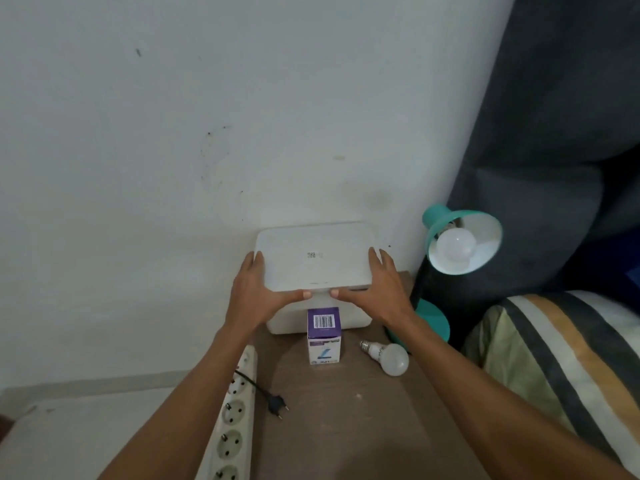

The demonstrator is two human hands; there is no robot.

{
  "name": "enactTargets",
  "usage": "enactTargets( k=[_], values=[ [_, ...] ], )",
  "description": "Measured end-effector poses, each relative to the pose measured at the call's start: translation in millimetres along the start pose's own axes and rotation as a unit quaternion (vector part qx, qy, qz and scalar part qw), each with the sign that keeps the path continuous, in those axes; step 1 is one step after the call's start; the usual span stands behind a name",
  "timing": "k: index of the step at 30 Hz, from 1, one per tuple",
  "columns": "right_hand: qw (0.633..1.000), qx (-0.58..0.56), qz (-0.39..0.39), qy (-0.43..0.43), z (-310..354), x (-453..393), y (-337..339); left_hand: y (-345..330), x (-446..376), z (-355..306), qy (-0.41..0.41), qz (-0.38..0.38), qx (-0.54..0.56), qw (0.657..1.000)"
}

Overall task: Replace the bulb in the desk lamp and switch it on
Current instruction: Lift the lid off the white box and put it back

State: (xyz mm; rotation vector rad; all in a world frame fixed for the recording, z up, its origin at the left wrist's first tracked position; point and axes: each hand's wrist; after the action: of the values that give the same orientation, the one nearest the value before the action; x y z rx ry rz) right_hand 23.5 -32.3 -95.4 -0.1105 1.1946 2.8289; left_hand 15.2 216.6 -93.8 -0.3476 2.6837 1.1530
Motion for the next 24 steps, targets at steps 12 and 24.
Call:
enactTargets(
  k=[12,24],
  values=[
    [0.997,-0.028,-0.047,0.052,20,90,37,40,90,-38,-0.025,-0.026,0.011,0.999],
    [0.996,-0.079,0.031,-0.026,-61,258,14,13,273,-27,0.118,0.053,-0.007,0.992]
  ],
)
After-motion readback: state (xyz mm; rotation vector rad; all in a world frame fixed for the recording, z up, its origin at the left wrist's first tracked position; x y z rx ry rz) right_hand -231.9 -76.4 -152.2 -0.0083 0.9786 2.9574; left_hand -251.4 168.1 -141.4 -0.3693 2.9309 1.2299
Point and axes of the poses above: each hand's wrist, its own x-axis away from the middle knuckle, its own y-axis out of the back of the hand, z = x × y, and after that the axes turned 3 degrees about -z, right-handed
